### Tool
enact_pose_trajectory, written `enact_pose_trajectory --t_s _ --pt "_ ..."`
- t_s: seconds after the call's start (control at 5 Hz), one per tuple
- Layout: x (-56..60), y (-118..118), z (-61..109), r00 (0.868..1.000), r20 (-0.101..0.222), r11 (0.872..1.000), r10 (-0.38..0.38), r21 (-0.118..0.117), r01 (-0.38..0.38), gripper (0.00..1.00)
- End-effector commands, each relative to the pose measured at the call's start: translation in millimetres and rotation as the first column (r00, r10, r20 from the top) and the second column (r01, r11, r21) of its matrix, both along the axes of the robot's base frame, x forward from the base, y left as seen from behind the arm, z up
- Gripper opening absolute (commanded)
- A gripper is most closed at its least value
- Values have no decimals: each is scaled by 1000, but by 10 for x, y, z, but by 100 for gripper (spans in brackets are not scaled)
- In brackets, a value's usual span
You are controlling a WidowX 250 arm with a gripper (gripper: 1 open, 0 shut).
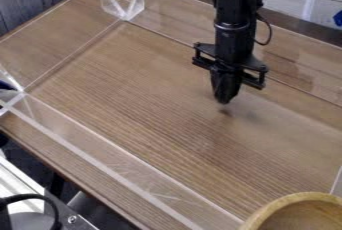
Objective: Remove the green block from inside the brown bowl and put it on the table
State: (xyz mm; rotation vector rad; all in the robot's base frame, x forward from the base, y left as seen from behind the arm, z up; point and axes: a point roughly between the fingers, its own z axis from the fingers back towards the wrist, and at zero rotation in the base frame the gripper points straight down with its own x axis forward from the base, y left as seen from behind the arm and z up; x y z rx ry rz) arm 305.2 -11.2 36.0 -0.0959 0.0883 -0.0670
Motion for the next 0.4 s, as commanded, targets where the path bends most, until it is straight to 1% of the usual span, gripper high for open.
enact_pose_trajectory --t_s 0.0,0.2 --pt "141 36 302 995 98 1000 -3 -11 4 0" --pt "142 39 355 994 109 1000 -8 -18 10 0"
